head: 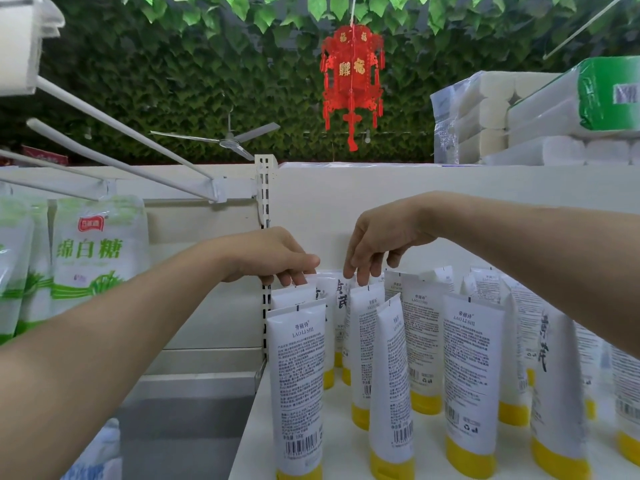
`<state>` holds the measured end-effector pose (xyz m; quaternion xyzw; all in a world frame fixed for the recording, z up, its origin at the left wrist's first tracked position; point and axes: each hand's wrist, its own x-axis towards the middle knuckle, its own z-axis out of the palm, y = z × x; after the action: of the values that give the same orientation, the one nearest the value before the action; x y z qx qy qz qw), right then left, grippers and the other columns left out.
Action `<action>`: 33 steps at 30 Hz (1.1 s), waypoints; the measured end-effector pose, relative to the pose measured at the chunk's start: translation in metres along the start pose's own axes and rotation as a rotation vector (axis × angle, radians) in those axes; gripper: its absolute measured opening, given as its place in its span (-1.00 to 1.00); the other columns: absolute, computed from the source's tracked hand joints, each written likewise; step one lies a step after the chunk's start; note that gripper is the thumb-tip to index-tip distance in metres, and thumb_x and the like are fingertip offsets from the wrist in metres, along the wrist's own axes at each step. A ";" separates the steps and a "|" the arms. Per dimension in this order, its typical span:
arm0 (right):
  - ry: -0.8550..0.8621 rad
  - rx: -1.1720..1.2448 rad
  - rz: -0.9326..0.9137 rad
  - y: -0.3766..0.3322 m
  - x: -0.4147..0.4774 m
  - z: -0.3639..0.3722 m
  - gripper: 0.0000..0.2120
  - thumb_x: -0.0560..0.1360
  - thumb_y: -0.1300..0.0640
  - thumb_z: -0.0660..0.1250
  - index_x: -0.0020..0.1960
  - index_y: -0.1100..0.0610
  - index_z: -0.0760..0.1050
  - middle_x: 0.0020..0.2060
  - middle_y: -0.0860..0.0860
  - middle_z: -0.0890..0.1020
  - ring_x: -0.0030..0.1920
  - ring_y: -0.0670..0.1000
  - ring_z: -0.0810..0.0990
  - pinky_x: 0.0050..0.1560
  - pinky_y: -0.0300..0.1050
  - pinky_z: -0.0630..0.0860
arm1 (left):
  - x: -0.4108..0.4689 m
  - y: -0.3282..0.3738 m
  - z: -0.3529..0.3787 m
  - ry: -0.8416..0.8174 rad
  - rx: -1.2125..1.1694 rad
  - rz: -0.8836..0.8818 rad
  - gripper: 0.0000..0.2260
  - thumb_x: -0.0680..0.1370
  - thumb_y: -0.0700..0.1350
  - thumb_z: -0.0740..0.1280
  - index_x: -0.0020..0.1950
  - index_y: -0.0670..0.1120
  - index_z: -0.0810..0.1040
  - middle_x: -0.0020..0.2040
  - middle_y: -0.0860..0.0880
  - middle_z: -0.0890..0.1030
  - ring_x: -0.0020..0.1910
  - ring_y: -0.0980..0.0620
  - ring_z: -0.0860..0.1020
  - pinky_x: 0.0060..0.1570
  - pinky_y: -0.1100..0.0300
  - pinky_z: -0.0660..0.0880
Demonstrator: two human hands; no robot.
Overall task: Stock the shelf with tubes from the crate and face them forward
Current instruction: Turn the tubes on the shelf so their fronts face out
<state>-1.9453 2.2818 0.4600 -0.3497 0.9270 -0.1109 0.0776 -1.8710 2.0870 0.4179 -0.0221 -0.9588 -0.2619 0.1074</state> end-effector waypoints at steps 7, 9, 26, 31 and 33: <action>0.162 -0.166 -0.081 -0.001 0.003 0.010 -0.89 0.41 0.15 0.53 -0.08 -0.01 0.70 -0.21 -0.04 0.67 -0.13 -0.01 0.58 -0.06 -0.13 0.53 | 0.000 0.006 0.004 0.136 0.214 0.150 -0.98 0.45 -0.11 0.49 -0.16 0.00 0.71 -0.35 0.17 0.64 -0.33 0.32 0.54 -0.14 0.30 0.46; 0.225 -0.197 -0.089 -0.003 0.002 0.013 -0.88 0.40 0.12 0.55 -0.07 -0.01 0.70 -0.14 -0.07 0.70 -0.02 -0.02 0.62 0.06 -0.12 0.55 | 0.001 0.007 0.003 0.150 0.247 0.133 -0.98 0.45 -0.11 0.50 -0.18 0.00 0.71 -0.28 0.13 0.67 -0.20 0.21 0.59 -0.08 0.24 0.52; 0.239 -0.244 -0.012 -0.013 0.006 0.013 -0.88 0.38 0.07 0.55 -0.10 0.04 0.70 -0.09 -0.03 0.69 0.05 0.10 0.62 0.14 0.02 0.57 | 0.002 0.006 0.002 0.188 0.311 0.053 -0.96 0.45 -0.11 0.50 -0.18 -0.06 0.70 -0.13 0.05 0.69 -0.07 0.10 0.61 0.05 0.14 0.56; 0.234 -0.258 0.001 -0.015 0.009 0.013 -0.88 0.35 0.04 0.57 -0.14 0.01 0.70 -0.10 -0.04 0.69 0.04 0.14 0.64 0.16 0.09 0.57 | 0.001 0.005 0.000 0.174 0.306 0.050 -0.96 0.44 -0.09 0.51 -0.17 -0.04 0.71 -0.17 0.07 0.69 -0.08 0.10 0.61 0.07 0.12 0.56; 0.231 -0.257 0.007 -0.016 0.010 0.014 -0.88 0.35 0.04 0.58 -0.14 0.01 0.70 -0.08 -0.01 0.70 0.05 0.15 0.64 0.16 0.09 0.56 | 0.001 0.005 -0.001 0.166 0.297 0.046 -0.96 0.44 -0.09 0.51 -0.18 -0.04 0.70 -0.17 0.07 0.69 -0.07 0.10 0.61 0.07 0.11 0.56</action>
<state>-1.9393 2.2612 0.4504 -0.3385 0.9375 -0.0309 -0.0746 -1.8711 2.0910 0.4213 -0.0065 -0.9741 -0.1157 0.1942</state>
